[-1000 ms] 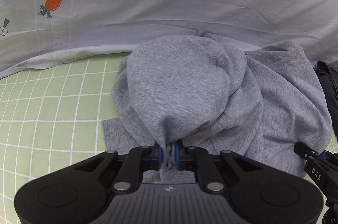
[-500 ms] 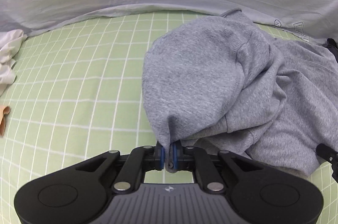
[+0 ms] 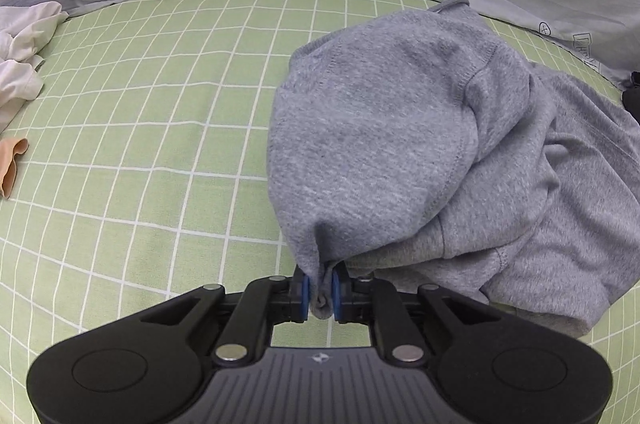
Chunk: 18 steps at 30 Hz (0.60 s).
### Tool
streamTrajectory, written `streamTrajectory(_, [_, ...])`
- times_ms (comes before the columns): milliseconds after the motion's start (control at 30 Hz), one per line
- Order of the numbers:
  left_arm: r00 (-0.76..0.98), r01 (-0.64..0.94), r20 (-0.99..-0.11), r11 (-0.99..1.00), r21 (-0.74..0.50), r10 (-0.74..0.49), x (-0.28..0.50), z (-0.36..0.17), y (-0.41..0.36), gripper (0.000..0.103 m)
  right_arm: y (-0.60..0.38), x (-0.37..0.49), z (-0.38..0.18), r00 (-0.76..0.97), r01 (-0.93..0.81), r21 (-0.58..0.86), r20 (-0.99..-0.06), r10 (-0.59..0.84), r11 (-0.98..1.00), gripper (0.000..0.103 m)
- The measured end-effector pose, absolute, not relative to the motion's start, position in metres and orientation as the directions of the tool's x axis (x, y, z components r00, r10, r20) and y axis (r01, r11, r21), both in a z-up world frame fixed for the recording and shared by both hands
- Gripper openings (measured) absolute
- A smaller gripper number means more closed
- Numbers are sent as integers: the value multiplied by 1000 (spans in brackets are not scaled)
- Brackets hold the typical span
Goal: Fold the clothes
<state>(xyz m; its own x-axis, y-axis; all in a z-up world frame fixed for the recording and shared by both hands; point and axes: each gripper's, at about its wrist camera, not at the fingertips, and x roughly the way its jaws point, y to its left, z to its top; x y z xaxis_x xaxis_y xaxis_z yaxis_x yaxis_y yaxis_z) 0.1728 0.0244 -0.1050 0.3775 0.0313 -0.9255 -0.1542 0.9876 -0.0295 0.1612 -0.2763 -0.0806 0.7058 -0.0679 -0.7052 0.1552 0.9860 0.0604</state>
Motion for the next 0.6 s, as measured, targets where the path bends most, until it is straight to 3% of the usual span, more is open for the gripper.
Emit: streamTrajectory(600, [321,-25,-946,999,48,54,253,-127,-17,14,-296,267,-157,555,220,134,-832,-11,966,92])
